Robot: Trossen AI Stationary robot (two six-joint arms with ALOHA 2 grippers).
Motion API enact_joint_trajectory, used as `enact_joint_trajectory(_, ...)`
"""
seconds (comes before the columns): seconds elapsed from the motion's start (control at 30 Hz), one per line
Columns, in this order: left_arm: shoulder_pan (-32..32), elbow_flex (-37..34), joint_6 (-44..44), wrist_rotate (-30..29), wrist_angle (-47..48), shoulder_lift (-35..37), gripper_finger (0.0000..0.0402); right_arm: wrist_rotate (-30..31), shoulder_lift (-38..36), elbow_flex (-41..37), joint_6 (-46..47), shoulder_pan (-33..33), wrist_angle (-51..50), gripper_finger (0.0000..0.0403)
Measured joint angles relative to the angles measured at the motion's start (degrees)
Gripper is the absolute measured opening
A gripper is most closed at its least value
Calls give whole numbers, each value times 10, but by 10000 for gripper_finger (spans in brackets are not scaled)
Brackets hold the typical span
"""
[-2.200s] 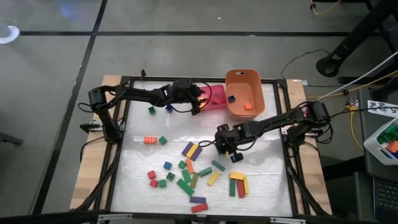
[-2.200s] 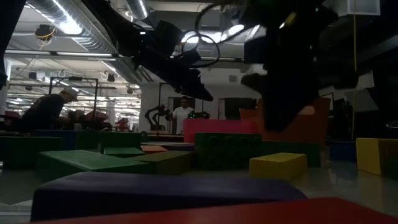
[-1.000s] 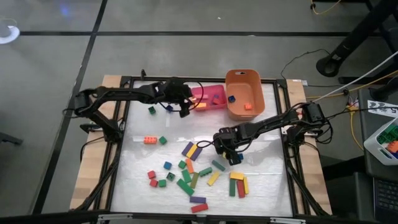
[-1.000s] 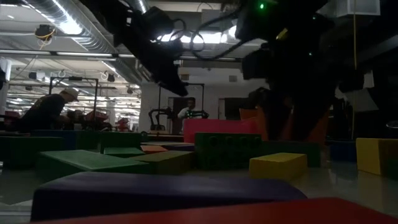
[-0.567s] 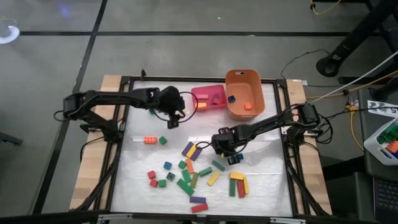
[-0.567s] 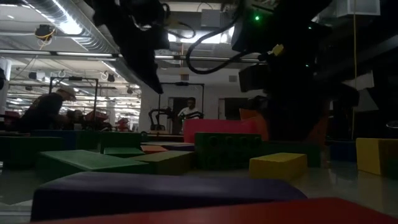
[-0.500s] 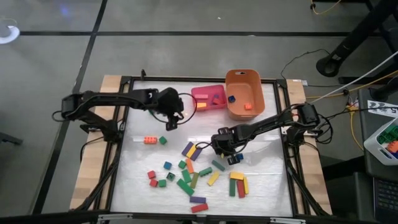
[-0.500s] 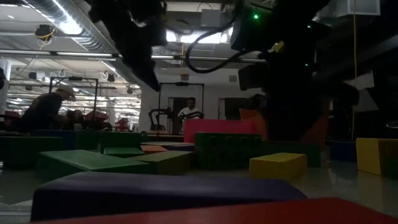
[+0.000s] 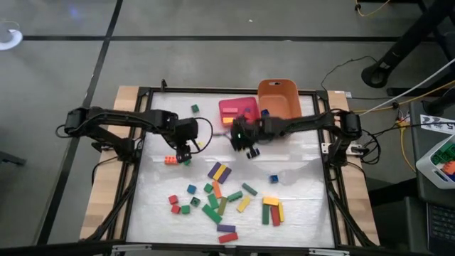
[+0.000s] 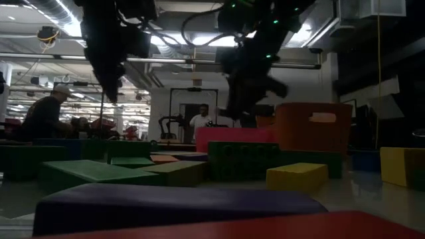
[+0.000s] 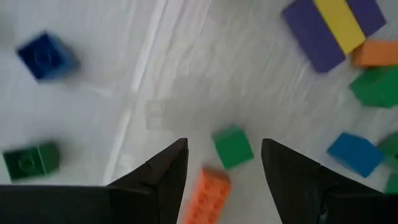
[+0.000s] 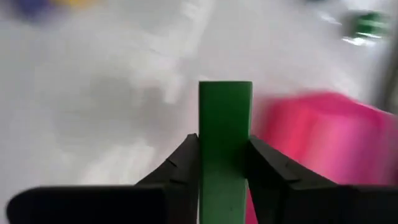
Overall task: Sort blocks by size
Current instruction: Put the large green block into the pink bin, then put the small green block into the orange bin
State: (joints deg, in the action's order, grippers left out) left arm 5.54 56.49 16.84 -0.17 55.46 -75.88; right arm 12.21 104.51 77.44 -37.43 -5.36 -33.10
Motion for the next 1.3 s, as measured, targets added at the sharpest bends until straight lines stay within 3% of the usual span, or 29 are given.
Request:
enact_joint_trajectory(0.17,-21,0,59,0,31,0,192,40,0,11,-84,-68,64,105)
enact_joint_trajectory(0.33,-43,0,91,0,25,0,192,-1,5,12,-125,-131,122,119)
enact_joint_trajectory(0.53,-67,0,152,-3,24,-1,192,-28,9,12,-119,-165,156,176)
enact_joint_trajectory(0.77,-92,-13,218,-43,5,-5,192,-19,3,12,-108,-159,153,216)
enact_joint_trajectory(1.3,-92,-134,252,-48,-150,-6,192,-12,-100,12,-111,-104,59,220)
